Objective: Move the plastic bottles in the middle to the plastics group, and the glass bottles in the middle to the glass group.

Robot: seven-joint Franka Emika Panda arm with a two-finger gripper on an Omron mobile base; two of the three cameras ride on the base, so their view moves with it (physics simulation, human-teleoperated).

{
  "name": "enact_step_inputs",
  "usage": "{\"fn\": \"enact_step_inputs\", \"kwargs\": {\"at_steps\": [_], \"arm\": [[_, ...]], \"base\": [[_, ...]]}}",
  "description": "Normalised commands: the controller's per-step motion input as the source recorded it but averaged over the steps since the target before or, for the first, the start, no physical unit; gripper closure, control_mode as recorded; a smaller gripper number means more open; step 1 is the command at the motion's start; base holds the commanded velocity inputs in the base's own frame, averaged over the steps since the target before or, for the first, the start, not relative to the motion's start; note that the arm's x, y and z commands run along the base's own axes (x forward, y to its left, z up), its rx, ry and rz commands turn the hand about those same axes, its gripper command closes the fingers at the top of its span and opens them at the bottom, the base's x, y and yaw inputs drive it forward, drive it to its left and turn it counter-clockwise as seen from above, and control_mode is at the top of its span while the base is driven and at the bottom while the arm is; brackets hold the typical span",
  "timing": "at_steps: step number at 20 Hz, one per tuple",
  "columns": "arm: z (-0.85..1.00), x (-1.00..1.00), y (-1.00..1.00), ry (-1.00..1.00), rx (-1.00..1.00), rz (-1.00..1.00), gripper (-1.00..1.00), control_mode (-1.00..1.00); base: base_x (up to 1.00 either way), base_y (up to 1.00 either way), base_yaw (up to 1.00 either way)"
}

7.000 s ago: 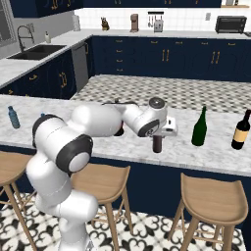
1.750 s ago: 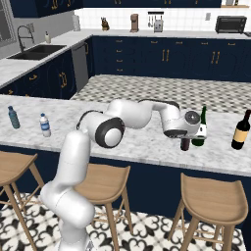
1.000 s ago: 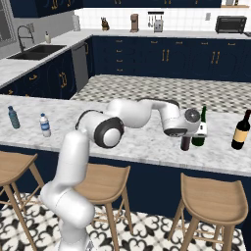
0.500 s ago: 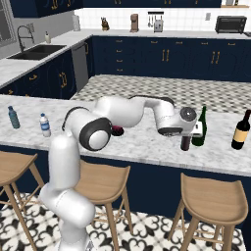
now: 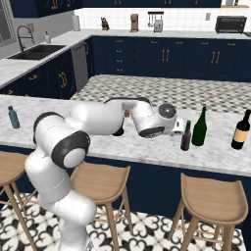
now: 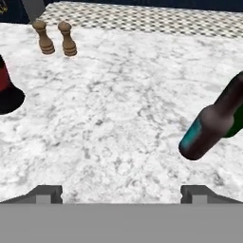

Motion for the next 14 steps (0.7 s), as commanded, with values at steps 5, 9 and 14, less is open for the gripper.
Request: {"fn": "enact_step_inputs", "kwargs": {"at_steps": [5, 9, 14], "arm": [[0.68, -0.09, 1.00, 0.17, -0.04, 0.12, -1.00, -1.00], [0.82, 0.00, 1.00, 0.21, 0.00, 0.11, -1.00, -1.00], [0.61, 0.00, 0.91, 0.17, 0.00, 0.09, -1.00, -1.00]], "base": [[0.00, 0.00, 0.00], [0.00, 0.00, 0.00], [0.00, 0.00, 0.00]]}}
